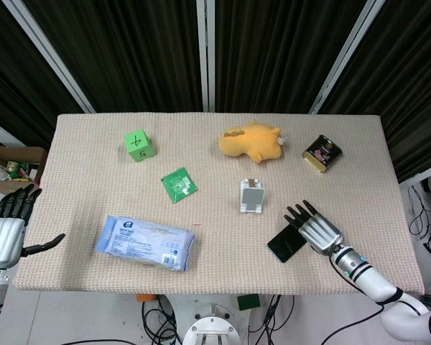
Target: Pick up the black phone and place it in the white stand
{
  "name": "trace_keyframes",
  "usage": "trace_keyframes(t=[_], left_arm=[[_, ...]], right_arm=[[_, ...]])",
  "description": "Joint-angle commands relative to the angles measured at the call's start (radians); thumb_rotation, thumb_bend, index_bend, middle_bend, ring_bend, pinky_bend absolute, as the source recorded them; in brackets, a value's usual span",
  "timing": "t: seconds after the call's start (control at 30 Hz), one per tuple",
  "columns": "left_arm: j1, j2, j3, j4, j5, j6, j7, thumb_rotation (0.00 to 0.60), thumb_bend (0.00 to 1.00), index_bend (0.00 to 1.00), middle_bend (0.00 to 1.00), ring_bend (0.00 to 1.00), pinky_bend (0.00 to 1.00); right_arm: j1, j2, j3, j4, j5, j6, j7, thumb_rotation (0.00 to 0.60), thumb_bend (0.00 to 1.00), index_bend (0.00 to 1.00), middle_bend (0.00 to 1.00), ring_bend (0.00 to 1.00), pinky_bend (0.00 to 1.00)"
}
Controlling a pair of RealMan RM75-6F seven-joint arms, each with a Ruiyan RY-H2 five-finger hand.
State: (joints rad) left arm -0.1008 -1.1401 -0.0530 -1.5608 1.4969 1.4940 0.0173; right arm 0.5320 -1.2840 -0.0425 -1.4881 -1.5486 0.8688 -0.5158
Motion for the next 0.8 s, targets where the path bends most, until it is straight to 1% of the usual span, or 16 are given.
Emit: trace_keyframes(t=[0.03, 0.37, 0.5, 0.67, 0.8], left_arm=[[0.0, 0.001, 0.0, -0.001, -0.001, -0.001, 0.0, 0.15, 0.05, 0.07, 0.01, 0.0, 0.09], [0.0, 0.009, -0.001, -0.005, -0.005, -0.003, -0.003, 0.162, 0.05, 0.07, 0.01, 0.0, 0.09], [-0.001, 0.013, -0.001, -0.006, -0.008, -0.007, -0.005, 0.163, 0.04, 0.07, 0.01, 0.0, 0.09], [-0.003, 0.013, 0.0, -0.004, -0.011, -0.016, -0.008, 0.165, 0.04, 0.07, 0.01, 0.0, 0.09], [-0.004, 0.012, 0.001, -0.002, -0.013, -0.019, -0.009, 0.166, 0.05, 0.07, 0.01, 0.0, 0.09]], right_arm=[[0.004, -0.009, 0.0, 0.004, 0.003, -0.002, -0.002, 0.6, 0.24, 0.0, 0.0, 0.0, 0.0], [0.027, -0.029, -0.001, 0.016, 0.025, -0.026, -0.008, 0.6, 0.24, 0.0, 0.0, 0.0, 0.0], [0.036, -0.026, -0.001, 0.014, 0.036, -0.034, -0.007, 0.6, 0.24, 0.03, 0.0, 0.0, 0.0], [0.048, -0.019, -0.004, 0.011, 0.05, -0.055, -0.008, 0.6, 0.25, 0.12, 0.0, 0.0, 0.0], [0.054, -0.018, -0.007, 0.01, 0.054, -0.057, -0.012, 0.6, 0.26, 0.25, 0.0, 0.0, 0.0]])
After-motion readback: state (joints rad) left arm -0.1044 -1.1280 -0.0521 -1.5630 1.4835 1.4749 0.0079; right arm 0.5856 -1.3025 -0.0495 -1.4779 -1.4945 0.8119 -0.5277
